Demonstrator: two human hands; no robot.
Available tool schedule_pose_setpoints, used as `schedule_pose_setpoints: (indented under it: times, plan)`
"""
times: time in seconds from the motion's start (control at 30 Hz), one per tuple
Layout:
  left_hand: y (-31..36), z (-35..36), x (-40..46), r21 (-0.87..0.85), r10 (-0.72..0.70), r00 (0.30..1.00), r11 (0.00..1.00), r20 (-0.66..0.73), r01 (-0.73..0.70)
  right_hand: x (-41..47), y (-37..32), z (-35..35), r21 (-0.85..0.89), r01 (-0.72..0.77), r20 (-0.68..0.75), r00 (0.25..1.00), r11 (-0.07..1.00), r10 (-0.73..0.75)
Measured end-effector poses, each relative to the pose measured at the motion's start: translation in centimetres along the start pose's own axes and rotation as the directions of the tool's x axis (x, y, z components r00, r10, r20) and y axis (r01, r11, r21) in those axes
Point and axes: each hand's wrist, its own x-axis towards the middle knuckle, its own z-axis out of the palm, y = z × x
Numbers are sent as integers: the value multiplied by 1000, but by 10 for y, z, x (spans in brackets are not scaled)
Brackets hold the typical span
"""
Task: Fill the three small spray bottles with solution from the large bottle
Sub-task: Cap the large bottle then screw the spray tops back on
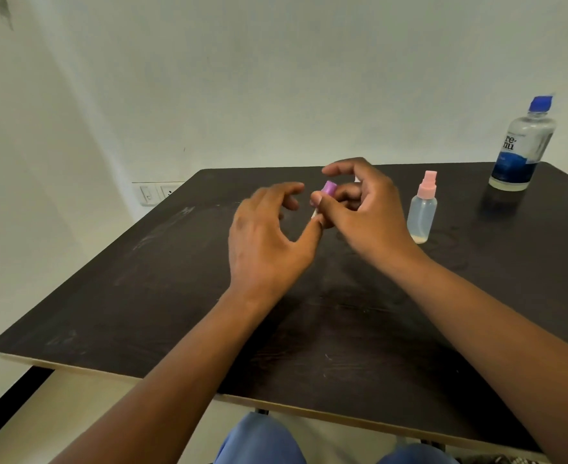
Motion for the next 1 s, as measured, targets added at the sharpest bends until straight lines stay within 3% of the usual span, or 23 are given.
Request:
schedule_pose_setpoints:
  times: [0.07,0.17,0.27,0.47,0.73,0.87,1.0]
  plan:
    - [-8,4,5,52,-51,996,997,-73,55,3,1,-3,-13,13,-94,995,1000,-14]
    - [-21,10,19,40,-248,959,966,-138,255,6,2,-7,-20,43,-201,978,999,-46]
    - [-33,14,30,9,-399,916,917,-38,399,8,3,-8,-15,72,-251,965,997,-74]
    - [-47,15,17,-66,-480,877,875,15,480,8,4,-7,-8,104,-277,955,995,-102]
    - [-43,12,20,-170,-458,889,874,24,455,12,-4,-16,-79,212,-336,914,974,-227]
    - [-28,20,26,-293,-344,937,892,54,344,21,-8,-28,-121,286,-445,841,951,-310]
    - [-17,37,32,-355,-221,970,903,97,241,28,-5,-37,-77,263,-528,808,962,-263]
